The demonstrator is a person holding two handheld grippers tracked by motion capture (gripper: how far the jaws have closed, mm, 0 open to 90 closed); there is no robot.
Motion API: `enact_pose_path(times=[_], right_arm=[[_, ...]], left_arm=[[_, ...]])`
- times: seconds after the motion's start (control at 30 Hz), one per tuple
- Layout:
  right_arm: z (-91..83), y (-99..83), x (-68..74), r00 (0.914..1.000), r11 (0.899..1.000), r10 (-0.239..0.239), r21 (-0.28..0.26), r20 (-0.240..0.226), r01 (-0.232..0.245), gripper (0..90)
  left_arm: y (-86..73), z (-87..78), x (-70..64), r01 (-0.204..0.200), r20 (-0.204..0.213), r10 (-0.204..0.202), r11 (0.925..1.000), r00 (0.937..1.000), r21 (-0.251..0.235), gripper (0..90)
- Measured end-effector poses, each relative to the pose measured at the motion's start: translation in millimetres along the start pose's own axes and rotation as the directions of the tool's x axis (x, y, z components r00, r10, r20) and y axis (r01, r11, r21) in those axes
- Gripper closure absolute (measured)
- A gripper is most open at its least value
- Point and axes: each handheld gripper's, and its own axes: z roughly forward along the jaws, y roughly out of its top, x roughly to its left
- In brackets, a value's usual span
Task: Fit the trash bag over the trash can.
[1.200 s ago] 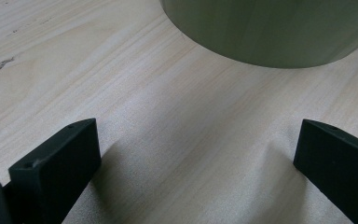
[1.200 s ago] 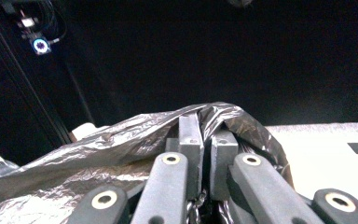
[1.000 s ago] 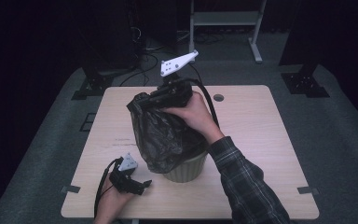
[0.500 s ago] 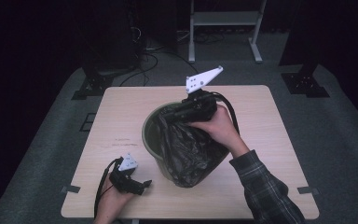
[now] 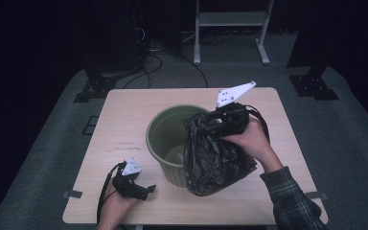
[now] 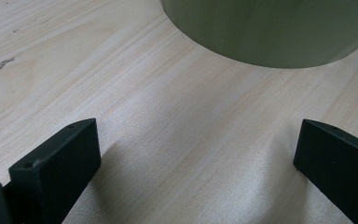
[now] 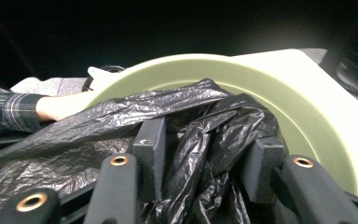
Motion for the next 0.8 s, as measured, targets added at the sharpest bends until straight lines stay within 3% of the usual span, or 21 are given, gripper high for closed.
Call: enact_pose_path(times=[0.17, 0.27, 0.4, 0.63, 0.8], right_arm=[[-7.5, -10.0, 0.4, 0.9999, 1.0, 0.011, -0.011, 0.007, -0.011, 54.3], [-9.3, -15.1, -1.7, 0.9997, 0.999, 0.024, -0.022, 0.005, -0.024, 53.8], [-9.1, -19.7, -3.7, 0.9995, 0.999, 0.032, -0.034, 0.004, -0.032, 55.9], [-5.3, -25.6, -5.5, 0.9992, 0.998, 0.039, -0.044, -0.007, -0.039, 58.1], [-4.1, -27.7, -6.4, 0.999, 0.998, 0.042, -0.046, -0.018, -0.043, 58.6]], left_arm=[[-0.2, -0.7, 0.6, -0.001, 0.013, 0.001, 1.0, 0.9999, -0.002, 0.0], [-0.7, -4.4, 3.5, 0.021, 0.042, -0.02, 0.9995, 0.9989, -0.023, 0.0], [5.0, -18.1, 6.1, 0.021, 0.033, -0.019, 0.9975, 0.9993, -0.067, 0.0], [22.2, -43.2, 4.3, -0.001, 0.077, 0.01, 0.9931, 0.997, -0.117, 0.0], [36.5, -59.5, 0.4, -0.028, 0.13, 0.045, 0.9902, 0.9905, -0.137, 1.2]])
